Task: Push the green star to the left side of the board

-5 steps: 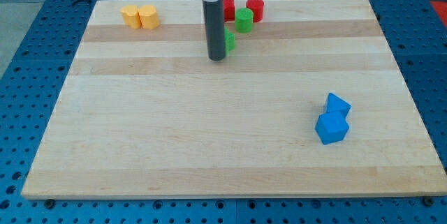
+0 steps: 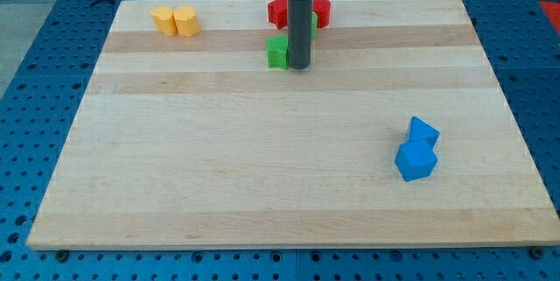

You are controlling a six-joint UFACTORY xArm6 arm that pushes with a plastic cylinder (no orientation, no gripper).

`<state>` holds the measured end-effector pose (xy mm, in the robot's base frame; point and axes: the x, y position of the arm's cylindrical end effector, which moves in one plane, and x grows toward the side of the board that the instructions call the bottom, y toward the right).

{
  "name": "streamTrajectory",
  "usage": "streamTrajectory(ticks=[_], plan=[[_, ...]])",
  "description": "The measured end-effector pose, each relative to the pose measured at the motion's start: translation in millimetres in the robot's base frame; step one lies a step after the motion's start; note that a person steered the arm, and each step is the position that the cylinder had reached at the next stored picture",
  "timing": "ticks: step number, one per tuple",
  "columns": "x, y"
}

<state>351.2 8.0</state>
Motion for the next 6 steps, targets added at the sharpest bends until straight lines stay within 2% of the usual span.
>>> streamTrajectory(ticks=[6], plan=[[0.7,-50.3]])
